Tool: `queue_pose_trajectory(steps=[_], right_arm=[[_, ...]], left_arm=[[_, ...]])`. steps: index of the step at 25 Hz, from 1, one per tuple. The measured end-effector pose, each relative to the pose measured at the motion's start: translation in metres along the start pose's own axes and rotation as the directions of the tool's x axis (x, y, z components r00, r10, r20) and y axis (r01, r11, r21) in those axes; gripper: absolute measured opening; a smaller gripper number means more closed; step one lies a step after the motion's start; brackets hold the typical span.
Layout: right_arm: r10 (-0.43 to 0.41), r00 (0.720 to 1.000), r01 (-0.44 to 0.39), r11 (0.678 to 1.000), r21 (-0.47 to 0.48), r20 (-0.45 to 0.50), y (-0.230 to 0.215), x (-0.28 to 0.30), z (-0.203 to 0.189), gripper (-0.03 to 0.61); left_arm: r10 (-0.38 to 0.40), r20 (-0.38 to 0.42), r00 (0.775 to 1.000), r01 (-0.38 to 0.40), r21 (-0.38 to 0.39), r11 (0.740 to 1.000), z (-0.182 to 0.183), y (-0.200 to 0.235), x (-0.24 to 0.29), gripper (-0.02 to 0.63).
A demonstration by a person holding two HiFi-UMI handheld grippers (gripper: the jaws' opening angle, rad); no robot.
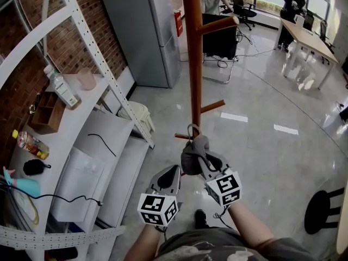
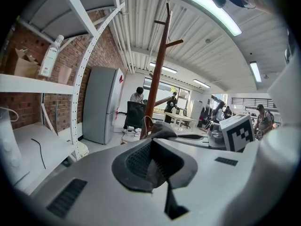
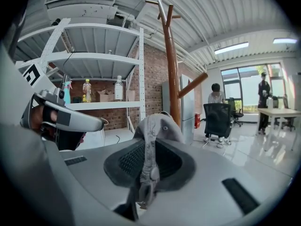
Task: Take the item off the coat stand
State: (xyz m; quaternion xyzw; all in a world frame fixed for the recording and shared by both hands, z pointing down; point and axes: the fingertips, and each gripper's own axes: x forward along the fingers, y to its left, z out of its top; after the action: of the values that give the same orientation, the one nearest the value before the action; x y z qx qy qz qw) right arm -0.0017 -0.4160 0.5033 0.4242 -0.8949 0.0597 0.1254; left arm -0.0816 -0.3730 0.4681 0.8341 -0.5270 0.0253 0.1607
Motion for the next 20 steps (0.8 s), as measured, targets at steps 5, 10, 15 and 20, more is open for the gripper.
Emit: queue_pose_trajectory(steps=[5,10,15,20], right_arm=[[-0.011,0.998,0.012,1.0,-0.023,0.06,0.011,-0.017,0.023,0.049],[-0.024,0.994,0.028,0.999,-0.033,0.111,0.027,-0.041,0.039,0.049],[-0.043,0.99,0.046,0.999,-0.021,0.137,0.049,-0.073,0.04,0.049],[-0.074,0.987,0.076,0.997,-0.005,0.139,0.074,-0.106,0.03,0.049]], left_arm=[[-0.012,0.02,1.0,0.011,0.01,1.0,0.006,-0.005,-0.015,0.008],[-0.033,0.031,0.999,0.033,0.016,0.999,0.006,-0.015,-0.035,0.008],[-0.053,0.036,0.998,0.052,0.023,0.998,0.001,-0.029,-0.067,0.008],[-0.071,0.042,0.997,0.069,0.032,0.997,-0.004,-0.041,-0.104,0.008]])
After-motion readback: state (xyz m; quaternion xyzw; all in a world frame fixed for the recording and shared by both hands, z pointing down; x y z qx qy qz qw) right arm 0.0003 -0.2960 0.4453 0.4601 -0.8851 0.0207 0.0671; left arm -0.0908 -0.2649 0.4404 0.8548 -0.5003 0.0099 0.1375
